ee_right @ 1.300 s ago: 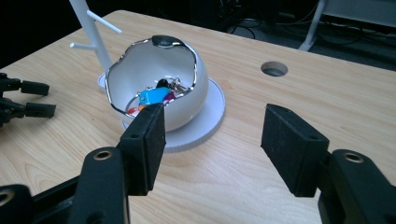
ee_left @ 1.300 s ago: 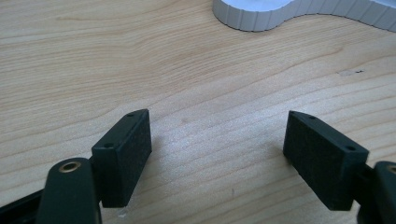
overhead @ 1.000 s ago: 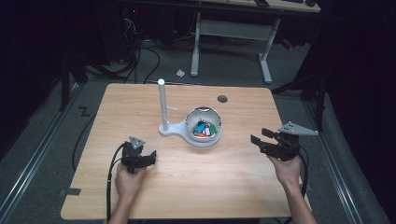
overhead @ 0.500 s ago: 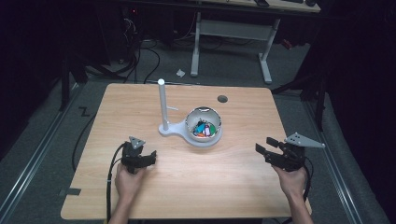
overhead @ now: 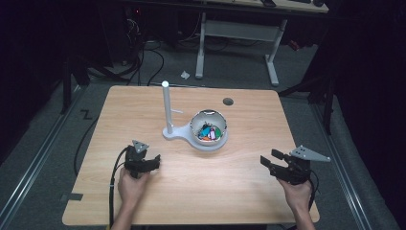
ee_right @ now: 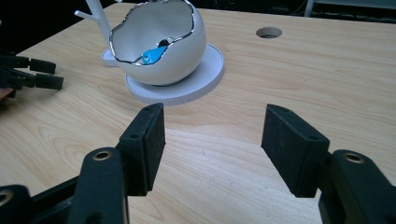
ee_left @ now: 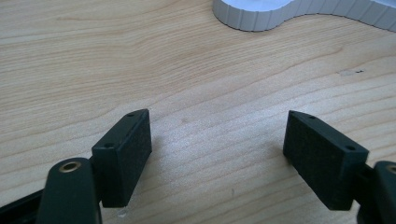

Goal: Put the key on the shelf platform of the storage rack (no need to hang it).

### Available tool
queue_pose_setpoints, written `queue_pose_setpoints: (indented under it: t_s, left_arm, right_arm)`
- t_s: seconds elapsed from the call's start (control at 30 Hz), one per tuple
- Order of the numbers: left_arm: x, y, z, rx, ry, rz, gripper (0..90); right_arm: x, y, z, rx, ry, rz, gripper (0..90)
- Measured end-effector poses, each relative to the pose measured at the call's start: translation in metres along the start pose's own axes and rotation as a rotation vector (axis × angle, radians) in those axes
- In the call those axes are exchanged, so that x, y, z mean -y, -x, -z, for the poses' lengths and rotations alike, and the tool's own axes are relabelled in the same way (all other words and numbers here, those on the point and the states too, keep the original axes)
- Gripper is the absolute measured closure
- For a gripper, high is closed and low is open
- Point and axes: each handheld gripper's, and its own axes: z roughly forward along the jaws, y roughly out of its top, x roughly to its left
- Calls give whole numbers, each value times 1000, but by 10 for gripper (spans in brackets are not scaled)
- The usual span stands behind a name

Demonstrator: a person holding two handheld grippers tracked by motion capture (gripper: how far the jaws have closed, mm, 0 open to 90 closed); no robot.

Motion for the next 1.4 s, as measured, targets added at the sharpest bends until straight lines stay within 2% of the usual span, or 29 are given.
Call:
queue_pose_setpoints:
  t_s: [0.73, 1.07, 1.4]
  left_arm:
    - [0, 0, 0, 0, 1, 0, 239]
    - [0, 0, 0, 0, -1, 3, 239]
    - [0, 0, 0, -1, 1, 1, 239]
  right_arm:
    - [19, -11, -25, -29, -36, -9, 396]
    - [26, -10, -38, -33, -59, -20, 389]
    - [35, -6, -48, -18, -83, -33, 375]
